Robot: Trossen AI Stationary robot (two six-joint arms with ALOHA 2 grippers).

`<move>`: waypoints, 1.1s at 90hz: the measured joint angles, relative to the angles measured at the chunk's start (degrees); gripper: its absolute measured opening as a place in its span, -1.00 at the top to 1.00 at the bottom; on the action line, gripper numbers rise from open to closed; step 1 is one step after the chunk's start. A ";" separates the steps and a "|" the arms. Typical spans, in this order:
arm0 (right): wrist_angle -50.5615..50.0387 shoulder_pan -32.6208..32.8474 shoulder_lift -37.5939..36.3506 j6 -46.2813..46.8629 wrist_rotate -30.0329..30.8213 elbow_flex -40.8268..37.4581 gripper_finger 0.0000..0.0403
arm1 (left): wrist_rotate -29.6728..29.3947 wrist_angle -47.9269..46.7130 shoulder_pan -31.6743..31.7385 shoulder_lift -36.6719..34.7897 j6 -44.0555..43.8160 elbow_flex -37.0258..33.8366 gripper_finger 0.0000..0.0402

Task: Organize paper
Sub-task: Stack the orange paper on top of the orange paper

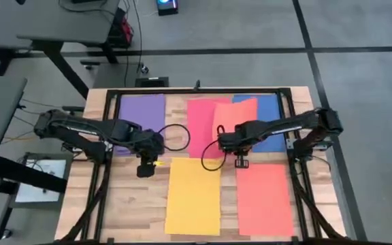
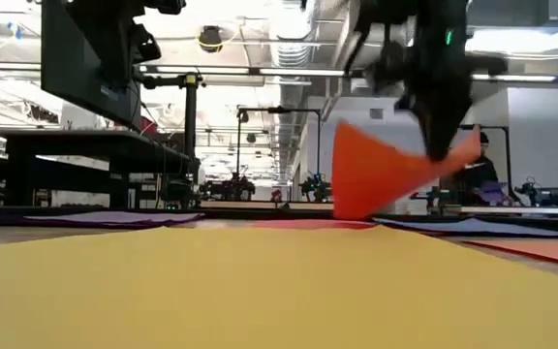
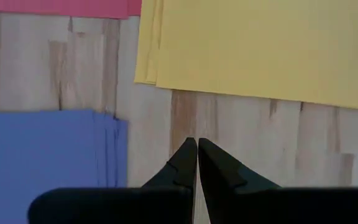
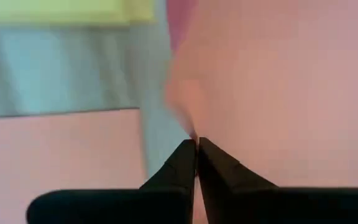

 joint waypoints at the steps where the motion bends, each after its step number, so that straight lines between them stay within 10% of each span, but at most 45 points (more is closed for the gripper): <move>1: -0.66 0.41 -0.59 0.66 -0.01 0.35 1.00 | -0.01 0.02 0.04 0.00 0.10 0.00 1.00; 26: -7.26 24.03 -9.21 21.23 -3.01 1.50 1.00 | -0.09 0.43 0.18 0.00 1.82 0.02 1.00; 48: -3.53 43.69 -0.97 40.20 -2.75 1.50 1.00 | -0.09 1.51 0.18 0.00 1.66 0.04 1.00; 99: 16.20 54.43 17.43 46.59 -5.38 1.54 1.00 | -0.07 1.56 0.10 0.00 0.44 0.07 1.00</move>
